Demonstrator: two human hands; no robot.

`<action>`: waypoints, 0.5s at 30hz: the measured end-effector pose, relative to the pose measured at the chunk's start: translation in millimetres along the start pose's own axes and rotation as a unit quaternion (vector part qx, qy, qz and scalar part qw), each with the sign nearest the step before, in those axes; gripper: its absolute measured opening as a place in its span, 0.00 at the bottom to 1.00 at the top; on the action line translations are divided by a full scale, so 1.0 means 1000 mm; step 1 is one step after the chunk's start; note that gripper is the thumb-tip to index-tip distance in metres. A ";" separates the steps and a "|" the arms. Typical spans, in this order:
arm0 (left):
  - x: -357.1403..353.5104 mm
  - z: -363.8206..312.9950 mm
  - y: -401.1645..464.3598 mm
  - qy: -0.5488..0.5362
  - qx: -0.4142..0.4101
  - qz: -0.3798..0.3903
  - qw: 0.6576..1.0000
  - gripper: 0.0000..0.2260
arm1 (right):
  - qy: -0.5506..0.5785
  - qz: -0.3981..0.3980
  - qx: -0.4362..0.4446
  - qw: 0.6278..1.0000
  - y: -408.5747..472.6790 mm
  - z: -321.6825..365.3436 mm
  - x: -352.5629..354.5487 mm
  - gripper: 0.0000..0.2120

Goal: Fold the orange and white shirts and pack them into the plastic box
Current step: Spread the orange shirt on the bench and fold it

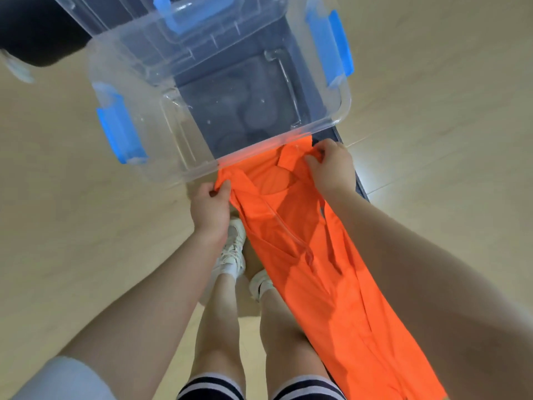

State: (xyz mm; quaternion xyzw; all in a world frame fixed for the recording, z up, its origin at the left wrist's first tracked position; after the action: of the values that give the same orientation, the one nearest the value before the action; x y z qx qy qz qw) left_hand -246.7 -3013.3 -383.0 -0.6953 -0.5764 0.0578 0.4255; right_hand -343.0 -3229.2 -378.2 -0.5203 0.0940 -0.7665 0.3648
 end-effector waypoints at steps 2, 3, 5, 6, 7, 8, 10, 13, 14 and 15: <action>-0.008 -0.010 -0.009 -0.073 0.024 0.043 0.996 0.06 | 0.017 -0.007 0.002 1.000 -0.002 0.000 0.002 0.09; -0.015 -0.016 -0.015 -0.108 0.031 0.090 0.990 0.06 | 0.032 -0.006 0.002 0.999 -0.002 0.000 0.001 0.09; -0.026 -0.021 -0.021 -0.086 0.020 0.168 0.982 0.08 | 0.059 0.001 0.000 0.998 -0.003 0.000 -0.001 0.13; -0.027 -0.020 -0.020 -0.063 0.006 0.164 0.984 0.08 | 0.077 0.005 -0.003 0.997 -0.003 0.000 -0.001 0.16; -0.025 -0.017 -0.015 -0.048 -0.008 0.124 0.991 0.08 | 0.097 0.011 -0.008 0.995 -0.002 0.000 -0.002 0.19; -0.022 -0.016 -0.011 -0.053 -0.012 0.078 0.995 0.06 | 0.111 0.017 -0.012 0.994 -0.002 0.001 -0.003 0.21; -0.020 -0.012 -0.008 -0.064 0.002 0.009 0.998 0.09 | 0.124 0.035 -0.021 0.991 -0.001 0.002 -0.007 0.22; -0.035 -0.018 -0.012 -0.050 0.016 0.017 0.998 0.09 | 0.140 0.049 -0.027 0.989 -0.003 0.003 -0.009 0.17; -0.042 -0.021 -0.015 -0.046 0.025 0.029 0.998 0.07 | 0.147 0.052 -0.023 0.988 -0.005 0.003 -0.009 0.12; -0.048 -0.023 -0.017 -0.039 0.037 0.038 0.998 0.06 | 0.158 0.055 -0.021 0.986 -0.008 0.002 -0.007 0.06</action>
State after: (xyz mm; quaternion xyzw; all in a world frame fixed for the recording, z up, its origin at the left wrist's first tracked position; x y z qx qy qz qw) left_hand -261.7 -3066.5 -376.5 -0.6975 -0.5634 0.1221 0.4256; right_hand -343.7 -3218.3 -378.9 -0.3943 0.1945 -0.8157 0.3759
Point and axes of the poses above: each hand's wrist, its own y-axis towards the middle knuckle, its own x-axis out of the back of the hand, z = x × y, the point moved 5 cm from there along y, towards the middle knuckle, and after that the axes turned 5 degrees about -y, right-handed, at the moved point
